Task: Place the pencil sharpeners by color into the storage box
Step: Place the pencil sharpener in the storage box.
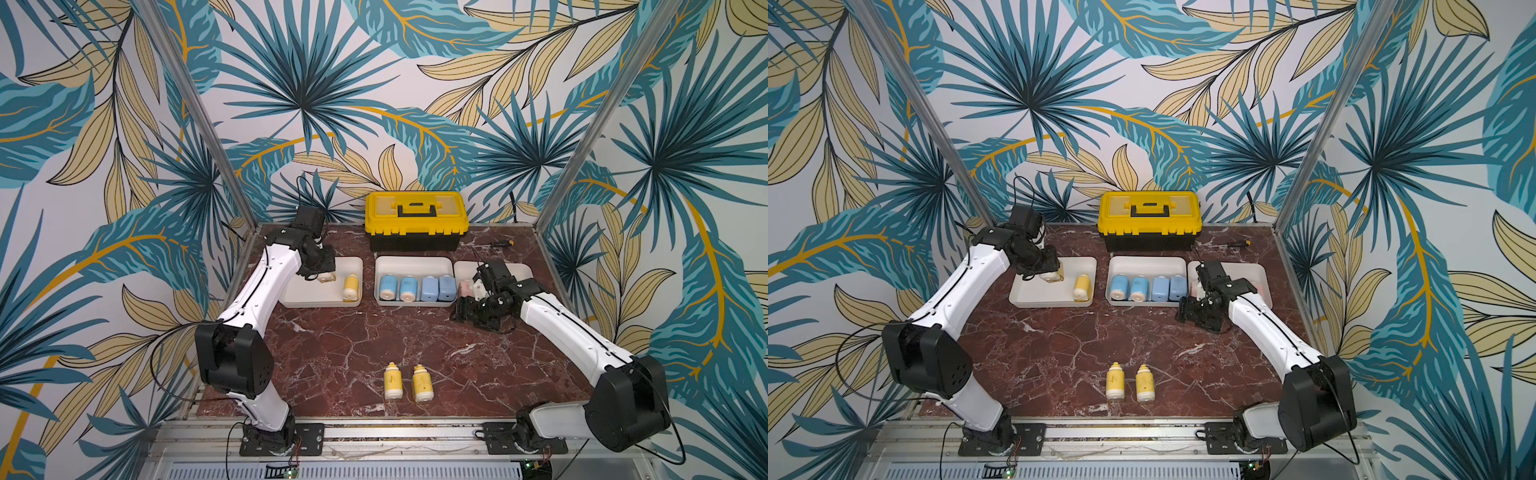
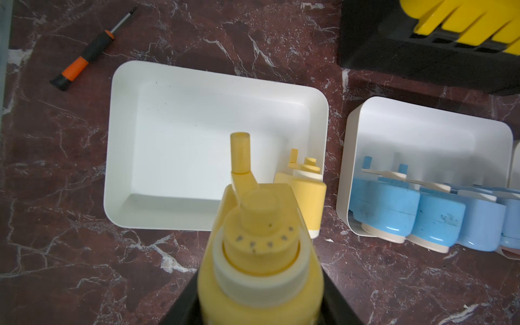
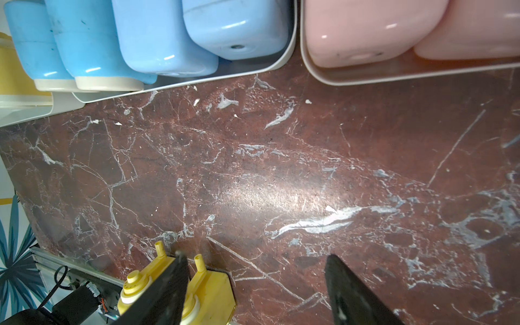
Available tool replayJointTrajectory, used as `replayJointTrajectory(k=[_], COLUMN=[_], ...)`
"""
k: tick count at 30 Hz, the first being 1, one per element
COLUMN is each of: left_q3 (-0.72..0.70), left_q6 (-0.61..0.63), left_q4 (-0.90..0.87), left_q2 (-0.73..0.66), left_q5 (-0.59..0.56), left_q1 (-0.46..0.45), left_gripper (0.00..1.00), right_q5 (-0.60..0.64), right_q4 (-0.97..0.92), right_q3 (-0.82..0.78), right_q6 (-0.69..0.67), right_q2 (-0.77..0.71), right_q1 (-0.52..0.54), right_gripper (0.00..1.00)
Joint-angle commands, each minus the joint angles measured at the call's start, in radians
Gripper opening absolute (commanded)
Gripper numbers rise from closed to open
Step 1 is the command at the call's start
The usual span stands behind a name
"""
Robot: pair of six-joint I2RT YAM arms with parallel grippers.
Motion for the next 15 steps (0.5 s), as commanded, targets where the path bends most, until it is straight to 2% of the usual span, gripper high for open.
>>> replayJointTrajectory(k=[1,9,15], left_q3=[0.055,0.08,0.055], left_q6=[0.064,0.089,0.09], left_q4=[0.009,0.009,0.01], left_q2=[0.059,0.204,0.236], left_q5=[0.041,0.063,0.082], left_q1=[0.02,0.022,0.022], left_gripper=[0.35,0.34,0.33], right_q5=[0.005,0.005,-0.002], right_q4=[-0.037,-0.036,-0.032], right_q3=[0.012,0.023,0.028], right_q6=[-0.014,-0.015,-0.016], right_q2=[0.023,0.047,0.059], right_q1=[-0.001,-0.001,-0.001], right_gripper=[0.78,0.78,0.78])
